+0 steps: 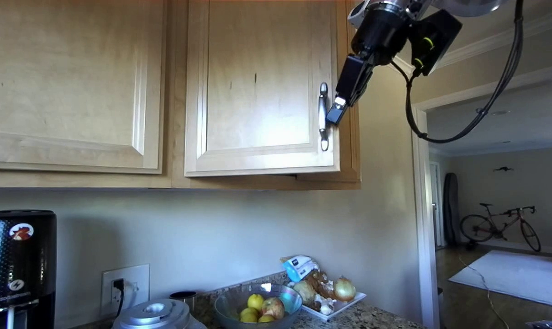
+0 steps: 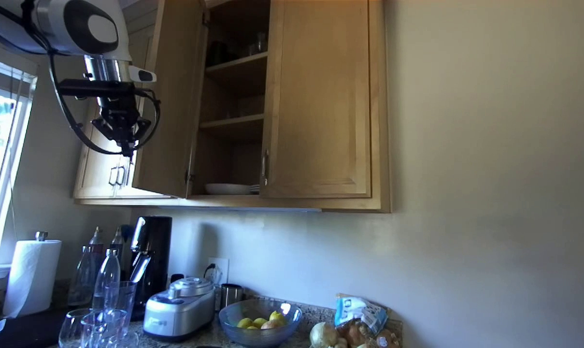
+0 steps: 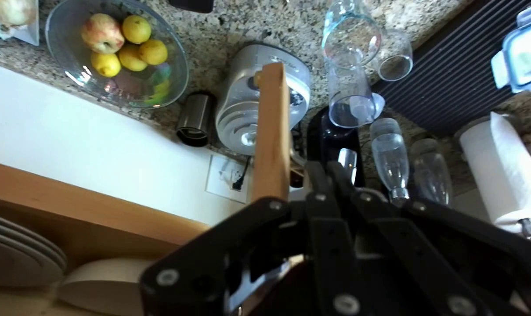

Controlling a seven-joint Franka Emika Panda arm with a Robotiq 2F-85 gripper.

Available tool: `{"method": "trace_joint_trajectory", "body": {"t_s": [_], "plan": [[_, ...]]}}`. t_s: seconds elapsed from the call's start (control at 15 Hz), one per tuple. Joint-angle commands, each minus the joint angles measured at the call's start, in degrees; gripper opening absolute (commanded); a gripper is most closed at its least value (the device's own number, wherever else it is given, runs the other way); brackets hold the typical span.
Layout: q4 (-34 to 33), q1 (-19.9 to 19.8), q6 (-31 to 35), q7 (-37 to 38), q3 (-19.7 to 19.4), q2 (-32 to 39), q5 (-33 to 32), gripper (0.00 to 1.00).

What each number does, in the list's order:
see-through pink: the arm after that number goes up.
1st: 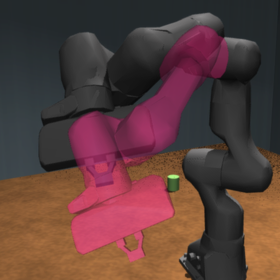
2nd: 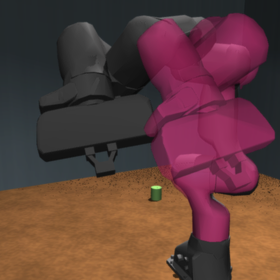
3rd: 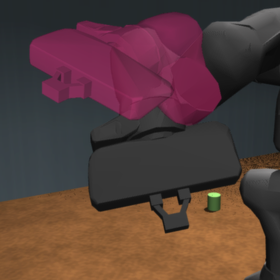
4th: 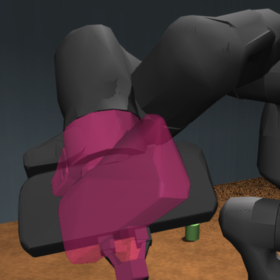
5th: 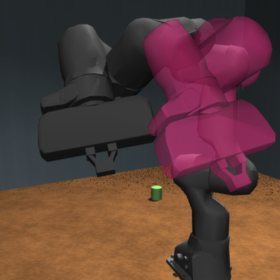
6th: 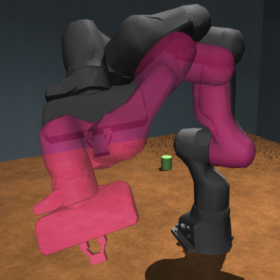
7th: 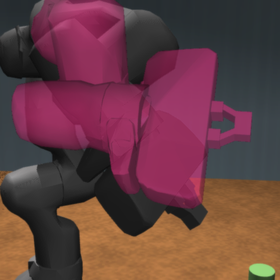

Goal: Open the top left cabinet door

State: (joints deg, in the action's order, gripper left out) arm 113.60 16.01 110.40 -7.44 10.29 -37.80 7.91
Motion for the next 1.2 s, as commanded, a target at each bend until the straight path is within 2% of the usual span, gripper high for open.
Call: {"method": "trace_joint_trajectory", "body": {"t_s": [0.0, 0.4, 0.67, 0.87, 1.13], "plan": [[0.35, 2.26, -5.26, -3.04, -2.04, 1.7, 4.03, 0.34], [0.2, -2.85, -20.22, -1.83, -6.01, 6.51, 3.22, 0.7], [0.63, -8.69, -24.12, 1.84, -7.81, 9.38, 0.86, 0.97], [-0.32, -12.12, -23.16, 3.91, -9.1, 11.91, 0.46, 1.0], [-3.21, -13.05, -17.98, 2.06, -9.9, 15.88, 1.37, 1.0]]}}
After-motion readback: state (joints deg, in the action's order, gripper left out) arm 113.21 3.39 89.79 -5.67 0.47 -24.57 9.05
